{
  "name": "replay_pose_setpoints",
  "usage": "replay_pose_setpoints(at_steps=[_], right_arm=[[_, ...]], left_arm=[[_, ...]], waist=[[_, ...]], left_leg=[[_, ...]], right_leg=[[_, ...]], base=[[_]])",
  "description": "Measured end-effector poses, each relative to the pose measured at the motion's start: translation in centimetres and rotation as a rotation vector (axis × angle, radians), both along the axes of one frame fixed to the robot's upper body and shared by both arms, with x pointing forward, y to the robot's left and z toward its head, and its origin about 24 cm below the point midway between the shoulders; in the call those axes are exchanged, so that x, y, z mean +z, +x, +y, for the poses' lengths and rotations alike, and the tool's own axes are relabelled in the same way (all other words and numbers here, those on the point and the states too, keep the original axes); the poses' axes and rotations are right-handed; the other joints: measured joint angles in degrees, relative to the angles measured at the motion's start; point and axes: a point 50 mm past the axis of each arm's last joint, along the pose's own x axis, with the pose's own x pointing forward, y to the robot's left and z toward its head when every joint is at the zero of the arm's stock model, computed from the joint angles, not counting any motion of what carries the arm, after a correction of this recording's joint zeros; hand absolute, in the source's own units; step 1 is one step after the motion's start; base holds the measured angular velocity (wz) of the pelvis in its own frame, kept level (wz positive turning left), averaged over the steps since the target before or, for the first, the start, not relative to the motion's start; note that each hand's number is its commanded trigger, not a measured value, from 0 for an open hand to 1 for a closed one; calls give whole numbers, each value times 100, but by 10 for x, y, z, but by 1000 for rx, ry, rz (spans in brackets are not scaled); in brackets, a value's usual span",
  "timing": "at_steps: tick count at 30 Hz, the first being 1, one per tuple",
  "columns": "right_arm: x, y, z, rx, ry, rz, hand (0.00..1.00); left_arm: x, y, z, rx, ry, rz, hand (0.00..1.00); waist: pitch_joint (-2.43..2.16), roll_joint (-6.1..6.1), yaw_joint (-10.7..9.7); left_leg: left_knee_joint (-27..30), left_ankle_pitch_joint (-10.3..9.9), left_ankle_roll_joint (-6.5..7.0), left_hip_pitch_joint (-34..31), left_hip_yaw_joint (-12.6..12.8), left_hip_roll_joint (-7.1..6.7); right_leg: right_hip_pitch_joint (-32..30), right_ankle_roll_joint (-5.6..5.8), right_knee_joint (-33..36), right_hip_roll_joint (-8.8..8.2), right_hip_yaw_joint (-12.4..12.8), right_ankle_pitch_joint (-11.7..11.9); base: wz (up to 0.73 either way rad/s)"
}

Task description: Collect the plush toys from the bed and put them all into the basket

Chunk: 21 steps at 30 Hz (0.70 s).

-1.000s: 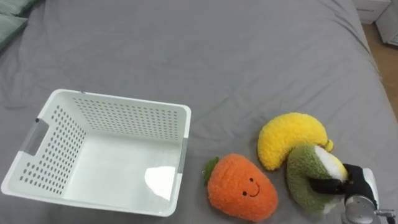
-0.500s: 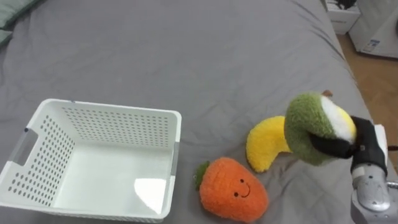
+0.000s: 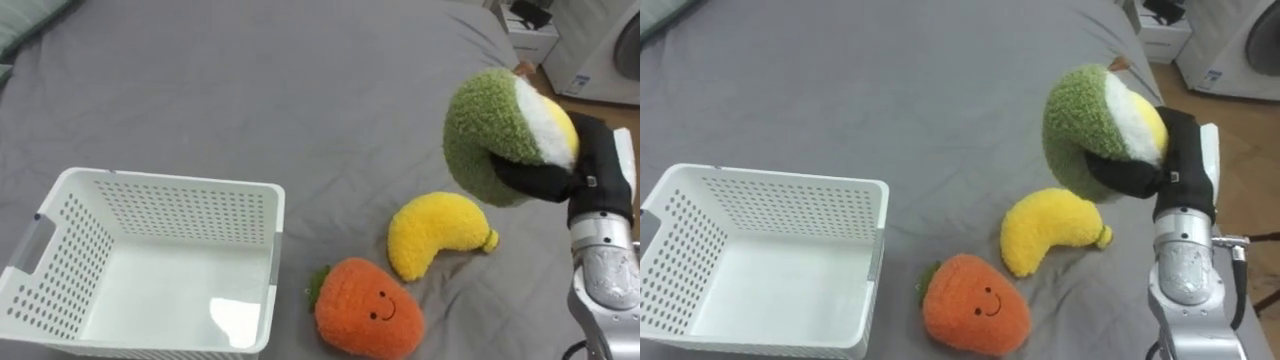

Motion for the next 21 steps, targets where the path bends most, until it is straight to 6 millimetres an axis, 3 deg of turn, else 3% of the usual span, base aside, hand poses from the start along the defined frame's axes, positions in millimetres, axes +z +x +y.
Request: replay_pose_setpoints(at_steps=[5,13,21], right_arm=[[1,5,8,44,-1,5,100],[29,13,36,199,-45,-80,100],[44,32,74,388,-80,-105,100]], left_arm=[[0,3,-1,-10,7,-9,0],[1,8,-1,-30,11,-15,0],[1,13,-2,-45,12,-21,0]], waist=[[17,-5,94],[38,-17,333],[39,-17,596]], left_leg=[[-7,0,0,-15,7,-1],[-6,-1,0,-29,-38,-9],[-13,-1,1,-52,-69,-9]], right_leg=[[0,0,3,-4,-17,0],[-3,3,-10,-14,-84,-2],[30,3,4,-20,-137,0]], base=[[0],[1],[1]])
